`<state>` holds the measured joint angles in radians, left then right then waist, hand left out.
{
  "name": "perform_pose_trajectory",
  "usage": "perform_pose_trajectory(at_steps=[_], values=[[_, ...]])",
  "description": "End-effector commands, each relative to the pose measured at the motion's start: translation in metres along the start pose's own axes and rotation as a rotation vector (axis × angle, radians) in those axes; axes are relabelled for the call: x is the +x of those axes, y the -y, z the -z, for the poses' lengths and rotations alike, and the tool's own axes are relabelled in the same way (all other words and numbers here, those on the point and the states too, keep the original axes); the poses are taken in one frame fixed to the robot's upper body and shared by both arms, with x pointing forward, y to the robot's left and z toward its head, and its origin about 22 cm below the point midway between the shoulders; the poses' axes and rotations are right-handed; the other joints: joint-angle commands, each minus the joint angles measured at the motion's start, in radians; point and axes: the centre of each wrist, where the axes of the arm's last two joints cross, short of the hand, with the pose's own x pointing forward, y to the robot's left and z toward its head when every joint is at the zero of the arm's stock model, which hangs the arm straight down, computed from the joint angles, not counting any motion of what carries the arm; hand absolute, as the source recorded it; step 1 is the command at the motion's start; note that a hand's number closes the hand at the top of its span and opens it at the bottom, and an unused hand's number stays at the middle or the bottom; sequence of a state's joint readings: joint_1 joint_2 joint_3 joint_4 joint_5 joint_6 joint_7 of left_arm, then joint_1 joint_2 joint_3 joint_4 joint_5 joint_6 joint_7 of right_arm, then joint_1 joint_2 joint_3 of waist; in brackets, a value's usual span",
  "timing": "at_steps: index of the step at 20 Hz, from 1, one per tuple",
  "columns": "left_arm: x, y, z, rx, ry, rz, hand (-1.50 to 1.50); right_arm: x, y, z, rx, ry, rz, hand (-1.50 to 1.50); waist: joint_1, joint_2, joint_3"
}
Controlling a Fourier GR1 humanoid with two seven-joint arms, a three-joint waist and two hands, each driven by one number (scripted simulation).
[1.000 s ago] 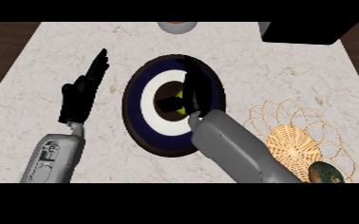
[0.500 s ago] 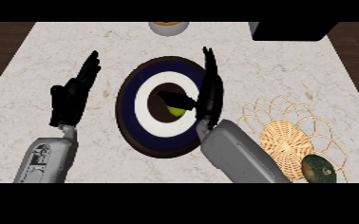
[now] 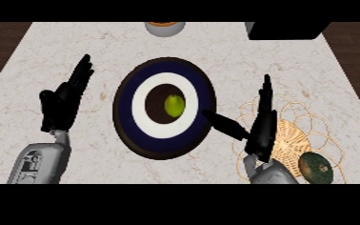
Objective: Pick the pear from the placemat and place it in the plate
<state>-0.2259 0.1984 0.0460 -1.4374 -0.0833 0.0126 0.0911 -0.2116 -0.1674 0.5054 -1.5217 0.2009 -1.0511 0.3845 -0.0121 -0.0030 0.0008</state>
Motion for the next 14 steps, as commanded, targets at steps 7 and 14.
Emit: perform_pose_trajectory(at_steps=[7, 14], values=[[0.002, 0.008, 0.008, -0.009, -0.011, -0.009, 0.0, -0.039, 0.111, -0.014, 0.016, 0.01, 0.025, -1.5, 0.003, 0.002, 0.0], [0.009, 0.01, 0.025, -0.018, 0.003, -0.002, 0.0, -0.075, 0.132, -0.01, 0.013, -0.009, 0.023, -1.5, 0.005, 0.003, -0.001]])
